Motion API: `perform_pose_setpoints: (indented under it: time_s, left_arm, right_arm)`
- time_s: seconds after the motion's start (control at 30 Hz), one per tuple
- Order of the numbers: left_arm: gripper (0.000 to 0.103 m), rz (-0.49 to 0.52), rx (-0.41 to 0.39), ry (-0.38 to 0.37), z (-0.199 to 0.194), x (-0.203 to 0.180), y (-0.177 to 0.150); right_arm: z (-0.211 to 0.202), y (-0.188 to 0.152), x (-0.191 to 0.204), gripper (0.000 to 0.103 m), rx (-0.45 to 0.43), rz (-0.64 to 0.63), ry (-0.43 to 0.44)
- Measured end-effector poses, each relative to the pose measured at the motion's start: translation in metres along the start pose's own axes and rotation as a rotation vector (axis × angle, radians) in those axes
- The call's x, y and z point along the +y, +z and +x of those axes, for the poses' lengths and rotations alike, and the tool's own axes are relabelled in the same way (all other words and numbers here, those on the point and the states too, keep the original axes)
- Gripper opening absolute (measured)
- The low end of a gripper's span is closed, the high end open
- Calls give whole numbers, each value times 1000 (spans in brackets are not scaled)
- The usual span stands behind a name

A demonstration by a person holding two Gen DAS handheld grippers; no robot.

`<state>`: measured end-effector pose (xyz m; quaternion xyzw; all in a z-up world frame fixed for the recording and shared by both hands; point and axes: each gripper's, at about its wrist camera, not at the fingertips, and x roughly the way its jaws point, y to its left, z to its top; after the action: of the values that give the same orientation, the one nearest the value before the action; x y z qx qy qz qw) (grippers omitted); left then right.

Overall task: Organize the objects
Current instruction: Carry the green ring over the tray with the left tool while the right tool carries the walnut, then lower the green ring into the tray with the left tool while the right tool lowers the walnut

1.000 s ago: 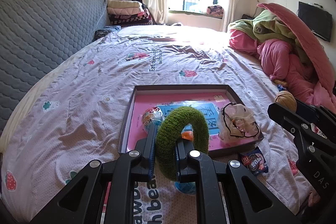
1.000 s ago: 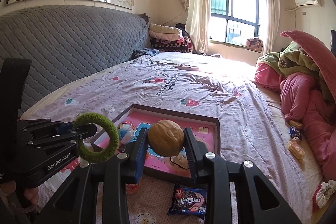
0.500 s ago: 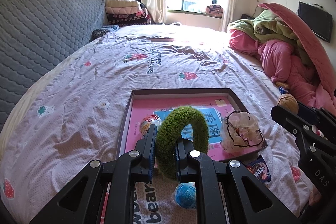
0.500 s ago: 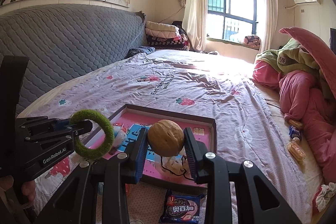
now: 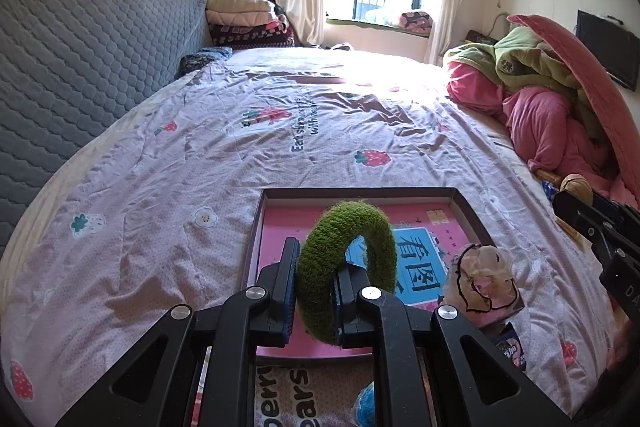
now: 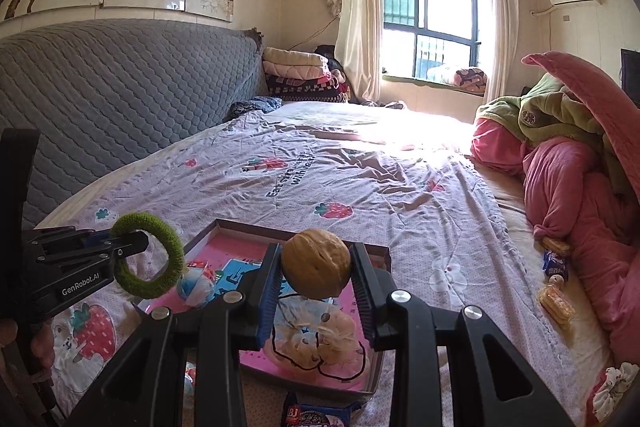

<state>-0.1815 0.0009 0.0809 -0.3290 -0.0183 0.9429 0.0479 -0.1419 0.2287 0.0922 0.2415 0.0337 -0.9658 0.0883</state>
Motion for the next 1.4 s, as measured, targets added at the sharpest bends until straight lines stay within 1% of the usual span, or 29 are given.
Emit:
perform_pose_setpoints:
  time_s: [0.2, 0.43, 0.83, 1.17, 1.4]
  left_arm:
    - [14, -5, 17, 8, 14, 7, 0]
    - [14, -25, 47, 16, 28, 19, -12]
    - [14, -39, 85, 23, 41, 27, -28]
    - [14, -35, 114, 28, 54, 30, -38]
    - [14, -32, 136, 30, 68, 31, -46]
  right_arm:
    - [11, 0, -10, 34, 15, 7, -14]
    - [22, -9, -12, 34, 45, 7, -7]
    - [29, -21, 14, 35, 75, -30, 50]
    - [34, -29, 32, 35, 83, -72, 85]
    - [46, -37, 45, 35, 108, -110, 99]
